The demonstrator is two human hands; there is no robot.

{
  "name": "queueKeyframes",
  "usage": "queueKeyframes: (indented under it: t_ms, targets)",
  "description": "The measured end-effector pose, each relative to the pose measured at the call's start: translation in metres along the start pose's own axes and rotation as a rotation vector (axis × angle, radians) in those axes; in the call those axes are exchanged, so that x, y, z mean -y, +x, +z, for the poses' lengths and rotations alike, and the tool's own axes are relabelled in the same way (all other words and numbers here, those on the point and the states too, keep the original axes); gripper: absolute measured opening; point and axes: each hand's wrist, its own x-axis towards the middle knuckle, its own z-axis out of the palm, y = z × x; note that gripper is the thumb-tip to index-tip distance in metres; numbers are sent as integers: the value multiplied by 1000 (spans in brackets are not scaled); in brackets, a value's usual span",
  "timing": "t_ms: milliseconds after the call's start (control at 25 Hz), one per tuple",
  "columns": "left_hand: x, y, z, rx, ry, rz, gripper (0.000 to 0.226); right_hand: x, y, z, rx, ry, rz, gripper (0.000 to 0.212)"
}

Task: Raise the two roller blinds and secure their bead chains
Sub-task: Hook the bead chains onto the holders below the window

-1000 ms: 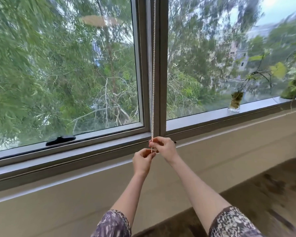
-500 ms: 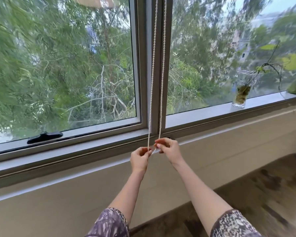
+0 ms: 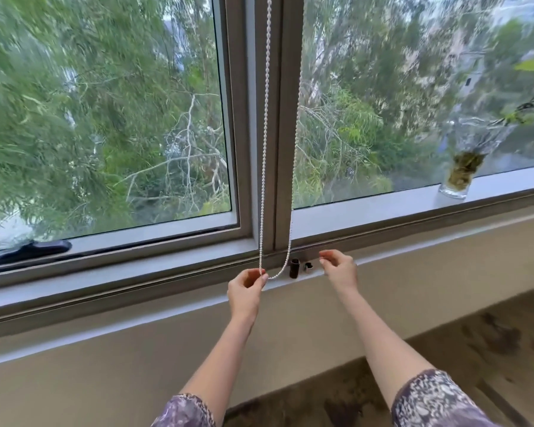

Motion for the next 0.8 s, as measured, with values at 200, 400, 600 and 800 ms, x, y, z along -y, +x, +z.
queueKeyframes:
  t_ms: [200, 400, 600, 800]
  targets:
    - [9, 9, 13, -34, -30, 5, 7, -32, 37, 17, 285, -465, -123, 36]
    - [12, 17, 11, -54, -12, 48, 4, -50, 56, 37, 394, -731, -226, 41]
    - [15, 18, 11, -69, 14, 78, 7, -58, 55, 35, 336, -707, -287, 22]
    - [14, 18, 15, -51, 38, 90, 12, -36, 36, 15, 267, -459, -347, 23]
